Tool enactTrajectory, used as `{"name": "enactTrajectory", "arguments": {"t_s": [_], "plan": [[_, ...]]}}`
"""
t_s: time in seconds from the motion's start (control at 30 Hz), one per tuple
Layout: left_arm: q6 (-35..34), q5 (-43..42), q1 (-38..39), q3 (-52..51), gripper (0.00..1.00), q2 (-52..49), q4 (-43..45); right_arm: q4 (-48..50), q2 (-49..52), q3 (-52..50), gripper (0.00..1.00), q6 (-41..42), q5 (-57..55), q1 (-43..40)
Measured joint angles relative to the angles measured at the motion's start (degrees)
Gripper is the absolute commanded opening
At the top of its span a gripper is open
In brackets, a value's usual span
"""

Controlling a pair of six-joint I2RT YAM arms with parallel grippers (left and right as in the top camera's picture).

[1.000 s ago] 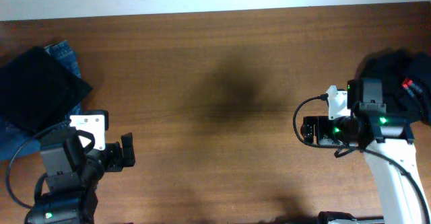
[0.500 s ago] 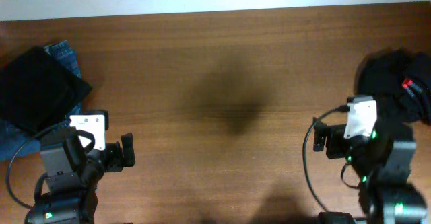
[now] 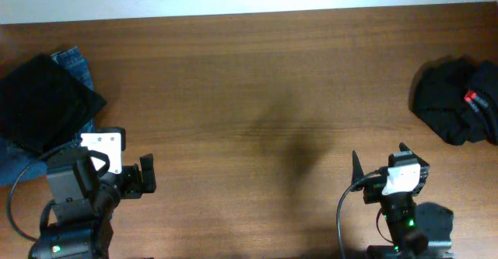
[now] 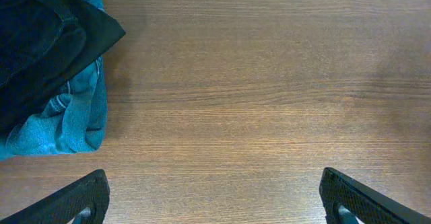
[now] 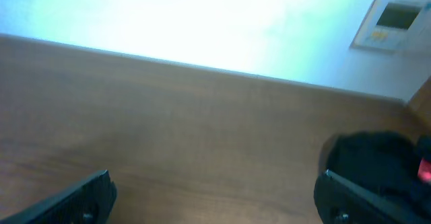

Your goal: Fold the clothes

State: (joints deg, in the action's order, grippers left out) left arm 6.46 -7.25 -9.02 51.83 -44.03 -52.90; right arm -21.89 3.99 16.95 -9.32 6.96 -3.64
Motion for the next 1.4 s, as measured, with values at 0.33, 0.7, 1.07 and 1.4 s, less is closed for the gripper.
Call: {"name": "enactTrajectory", "arguments": {"t_s": [0.33, 0.7, 1.07, 1.4], "plan": [[-0.02, 0.0, 0.0, 0.0, 0.99, 0.0, 0.02, 20.83, -3.21, -12.0, 0.99, -0.92, -0.11, 0.0], [0.0, 0.0, 0.0, 0.0, 0.99, 0.0, 0.02, 18.32, -3.1, -16.37, 0.99, -1.27, -0.72, 0.0], [0.0, 0.0, 0.0, 0.0, 0.99, 0.0, 0.02, 18.34, -3.1, -16.37, 0.99, -1.25, -0.74, 0.0], [0.0, 0.0, 0.0, 0.0, 0.99, 0.0, 0.02, 18.34, -3.1, -16.37, 0.99, -1.22, -0.74, 0.0]]}}
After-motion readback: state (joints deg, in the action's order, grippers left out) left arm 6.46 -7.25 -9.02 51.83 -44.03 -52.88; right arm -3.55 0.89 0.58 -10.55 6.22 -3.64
